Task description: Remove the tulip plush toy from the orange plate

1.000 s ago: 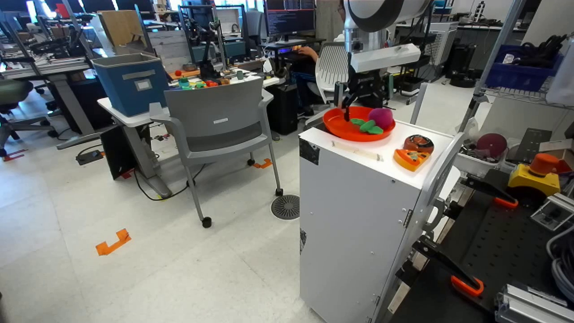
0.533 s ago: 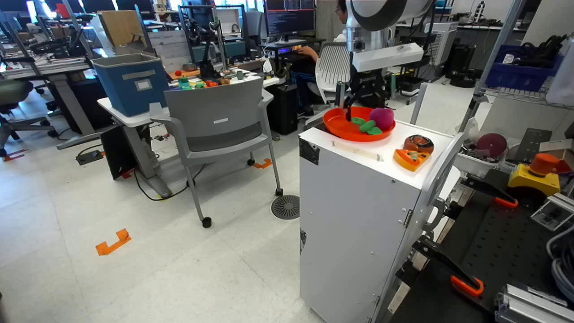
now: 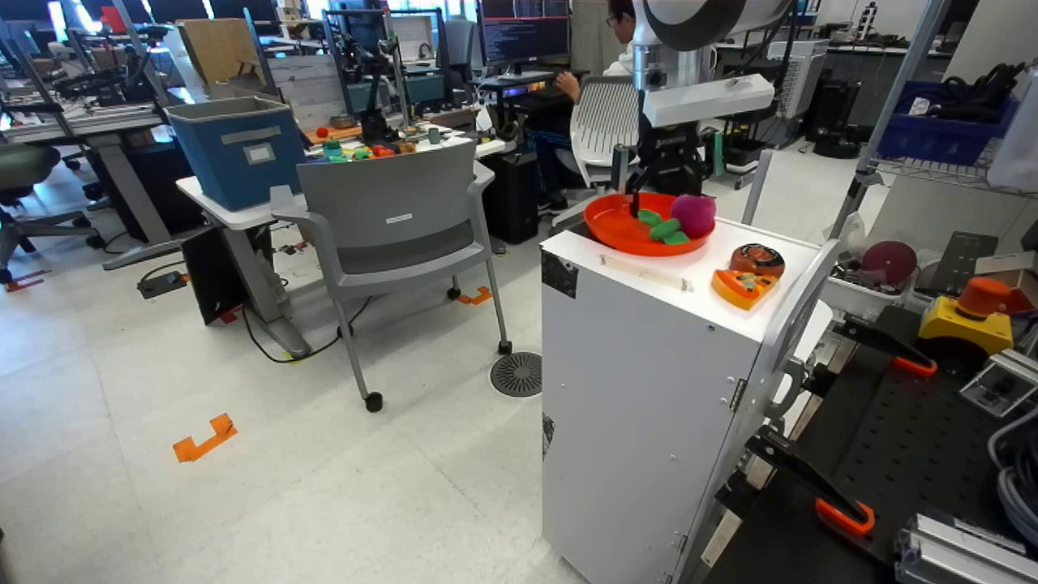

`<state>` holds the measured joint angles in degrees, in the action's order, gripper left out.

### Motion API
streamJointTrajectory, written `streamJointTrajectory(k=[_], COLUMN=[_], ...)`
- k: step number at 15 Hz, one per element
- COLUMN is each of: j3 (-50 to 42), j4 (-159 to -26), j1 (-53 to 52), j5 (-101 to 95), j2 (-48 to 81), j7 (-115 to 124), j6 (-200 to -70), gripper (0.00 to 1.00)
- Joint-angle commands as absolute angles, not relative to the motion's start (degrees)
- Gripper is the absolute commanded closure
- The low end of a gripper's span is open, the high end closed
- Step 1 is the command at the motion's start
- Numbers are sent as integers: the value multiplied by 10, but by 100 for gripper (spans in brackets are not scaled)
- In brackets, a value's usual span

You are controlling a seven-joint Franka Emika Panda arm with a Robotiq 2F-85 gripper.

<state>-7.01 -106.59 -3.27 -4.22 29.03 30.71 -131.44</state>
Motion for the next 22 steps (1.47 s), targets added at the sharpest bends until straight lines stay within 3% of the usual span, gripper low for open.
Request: streamJointTrajectory(k=[1, 7, 9, 17, 18, 19, 20, 22], j3=[-80, -81, -81, -79, -79, -79, -78, -78], j4=[-1106, -1124, -1126, -1128, -1127, -1126, -1125, -1124], j1=[-45, -46, -46, -44, -43, -43, -42, -42], j5=[-49, -50, -50, -48, -47, -46, -44, -44], j2=[264, 255, 254, 253, 253, 253, 252, 252], j7=[324, 333, 334, 335, 335, 335, 334, 333], j6=[-1348, -1366, -1367, -1365, -1364, -1363, -1360, -1356], gripper=[0, 0, 26, 88, 75, 49, 49, 38])
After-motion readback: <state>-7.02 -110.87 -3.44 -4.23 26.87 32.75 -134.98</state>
